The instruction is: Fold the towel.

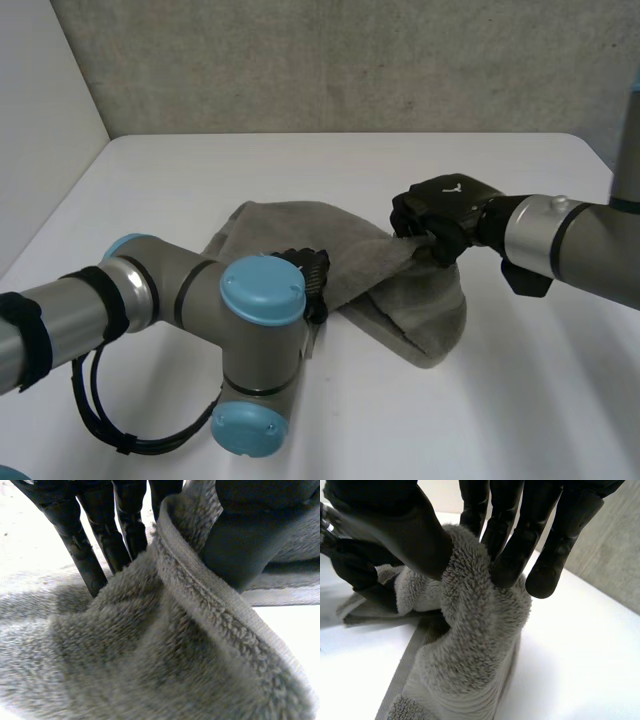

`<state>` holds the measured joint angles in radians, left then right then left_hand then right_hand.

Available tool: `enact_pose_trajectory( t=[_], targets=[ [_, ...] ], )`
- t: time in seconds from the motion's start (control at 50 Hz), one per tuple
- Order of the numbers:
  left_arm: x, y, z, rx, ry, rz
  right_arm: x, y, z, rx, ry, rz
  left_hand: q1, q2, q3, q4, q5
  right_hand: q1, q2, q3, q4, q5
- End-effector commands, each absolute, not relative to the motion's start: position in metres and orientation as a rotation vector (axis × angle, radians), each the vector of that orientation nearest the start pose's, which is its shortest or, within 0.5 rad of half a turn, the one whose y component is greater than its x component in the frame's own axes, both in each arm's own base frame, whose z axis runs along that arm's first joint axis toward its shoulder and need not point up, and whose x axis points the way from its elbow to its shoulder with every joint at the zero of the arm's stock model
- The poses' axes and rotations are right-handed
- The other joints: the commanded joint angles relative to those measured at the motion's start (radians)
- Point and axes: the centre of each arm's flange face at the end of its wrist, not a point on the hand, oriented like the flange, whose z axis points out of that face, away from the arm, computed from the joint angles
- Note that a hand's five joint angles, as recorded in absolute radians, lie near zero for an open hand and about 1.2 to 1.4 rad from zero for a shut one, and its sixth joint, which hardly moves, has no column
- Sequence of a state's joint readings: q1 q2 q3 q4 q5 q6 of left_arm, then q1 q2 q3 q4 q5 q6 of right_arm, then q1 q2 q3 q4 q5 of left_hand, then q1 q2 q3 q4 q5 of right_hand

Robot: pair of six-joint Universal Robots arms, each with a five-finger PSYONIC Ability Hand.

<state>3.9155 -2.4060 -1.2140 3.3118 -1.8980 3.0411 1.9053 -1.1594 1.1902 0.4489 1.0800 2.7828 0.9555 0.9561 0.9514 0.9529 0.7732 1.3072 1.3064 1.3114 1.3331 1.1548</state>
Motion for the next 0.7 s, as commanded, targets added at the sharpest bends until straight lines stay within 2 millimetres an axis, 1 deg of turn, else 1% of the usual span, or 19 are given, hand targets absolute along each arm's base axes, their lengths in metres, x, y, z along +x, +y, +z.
enact_pose_trajectory(
  t=[0.02, 0.18, 0.22, 0.32, 0.34, 0.36, 0.38, 0.4, 0.42, 0.44, 0.46, 0.48, 0.5, 0.56, 0.6, 0.64, 0.66, 0.68, 0.7],
  targets=[
    [-0.357, -0.24, 0.122, 0.635, 2.575, -1.974, 0.266, -0.259, 0.281, -1.099, 2.045, -1.507, 0.317, 0.317, 0.321, 0.32, 0.325, 0.089, 0.09, 0.085, 0.063, 0.067],
    [-0.346, -0.244, 0.161, 0.665, 2.447, -2.062, 0.266, -0.257, 0.293, -1.216, 1.992, -1.611, 0.441, 0.44, 0.445, 0.443, 0.449, 0.089, 0.09, 0.085, 0.063, 0.067],
    [-0.343, -0.257, 0.18, 0.672, 2.352, -2.113, 0.268, -0.26, 0.292, -1.252, 1.987, -1.632, 0.441, 0.44, 0.445, 0.443, 0.449, 0.089, 0.09, 0.085, 0.063, 0.067],
    [-0.349, -0.286, 0.211, 0.796, 2.157, -2.222, 0.285, -0.292, 0.28, -1.309, 1.995, -1.779, 0.441, 0.44, 0.445, 0.443, 0.449, 0.089, 0.09, 0.085, 0.063, 0.067],
    [-0.349, -0.286, 0.212, 0.796, 2.156, -2.223, 0.299, -0.298, 0.281, -1.318, 1.95, -1.864, 0.441, 0.44, 0.445, 0.443, 0.449, 0.089, 0.09, 0.085, 0.063, 0.067],
    [-0.355, -0.295, 0.225, 0.86, 2.076, -2.284, 0.31, -0.307, 0.289, -1.295, 1.885, -1.991, 0.441, 0.44, 0.445, 0.443, 0.449, 0.089, 0.09, 0.085, 0.063, 0.067],
    [-0.358, -0.306, 0.238, 0.915, 1.992, -2.343, 0.31, -0.307, 0.289, -1.294, 1.884, -1.992, 0.441, 0.44, 0.445, 0.443, 0.449, 0.089, 0.09, 0.085, 0.063, 0.067],
    [-0.358, -0.306, 0.238, 0.915, 1.991, -2.344, 0.319, -0.318, 0.3, -1.247, 1.799, -2.144, 0.441, 0.44, 0.445, 0.443, 0.449, 0.089, 0.09, 0.085, 0.063, 0.067],
    [-0.359, -0.321, 0.255, 0.95, 1.889, -2.413, 0.323, -0.335, 0.315, -1.155, 1.677, -2.346, 0.441, 0.44, 0.445, 0.443, 0.449, 0.089, 0.09, 0.085, 0.063, 0.067],
    [-0.358, -0.333, 0.275, 0.959, 1.773, -2.494, 0.323, -0.335, 0.316, -1.154, 1.675, -2.348, 0.441, 0.44, 0.445, 0.443, 0.449, 0.089, 0.09, 0.085, 0.063, 0.067],
    [-0.358, -0.333, 0.276, 0.959, 1.772, -2.495, 0.325, -0.346, 0.333, -1.041, 1.533, -2.542, 0.441, 0.44, 0.445, 0.443, 0.449, 0.089, 0.09, 0.085, 0.063, 0.067],
    [-0.358, -0.342, 0.297, 0.958, 1.651, -2.585, 0.325, -0.353, 0.347, -0.918, 1.399, -2.704, 0.441, 0.44, 0.445, 0.443, 0.449, 0.089, 0.09, 0.085, 0.063, 0.067],
    [-0.357, -0.348, 0.318, 0.945, 1.539, -2.668, 0.325, -0.353, 0.347, -0.917, 1.398, -2.705, 0.441, 0.44, 0.445, 0.443, 0.449, 0.089, 0.09, 0.085, 0.063, 0.067],
    [-0.356, -0.351, 0.338, 0.924, 1.441, -2.746, 0.322, -0.355, 0.372, -0.719, 1.145, -2.917, 0.441, 0.44, 0.445, 0.443, 0.449, 0.089, 0.09, 0.085, 0.063, 0.067],
    [-0.349, -0.352, 0.365, 0.882, 1.334, -2.828, 0.324, -0.35, 0.377, -0.69, 1.078, -2.947, 0.441, 0.44, 0.445, 0.443, 0.449, 0.089, 0.09, 0.085, 0.063, 0.067],
    [-0.345, -0.351, 0.371, 0.865, 1.341, -2.846, 0.324, -0.343, 0.362, -0.771, 1.169, -2.88, 0.441, 0.44, 0.445, 0.443, 0.449, 0.089, 0.09, 0.085, 0.063, 0.067],
    [-0.341, -0.35, 0.37, 0.86, 1.395, -2.849, 0.324, -0.343, 0.362, -0.772, 1.17, -2.88, 0.441, 0.44, 0.445, 0.443, 0.449, 0.089, 0.09, 0.085, 0.063, 0.067],
    [-0.341, -0.35, 0.37, 0.86, 1.395, -2.849, 0.326, -0.338, 0.346, -0.857, 1.278, -2.792, 0.441, 0.44, 0.445, 0.443, 0.449, 0.089, 0.09, 0.085, 0.063, 0.067],
    [-0.338, -0.347, 0.357, 0.877, 1.511, -2.824, 0.326, -0.338, 0.346, -0.858, 1.28, -2.791, 0.441, 0.44, 0.445, 0.443, 0.449, 0.089, 0.09, 0.085, 0.063, 0.067]
  ],
)
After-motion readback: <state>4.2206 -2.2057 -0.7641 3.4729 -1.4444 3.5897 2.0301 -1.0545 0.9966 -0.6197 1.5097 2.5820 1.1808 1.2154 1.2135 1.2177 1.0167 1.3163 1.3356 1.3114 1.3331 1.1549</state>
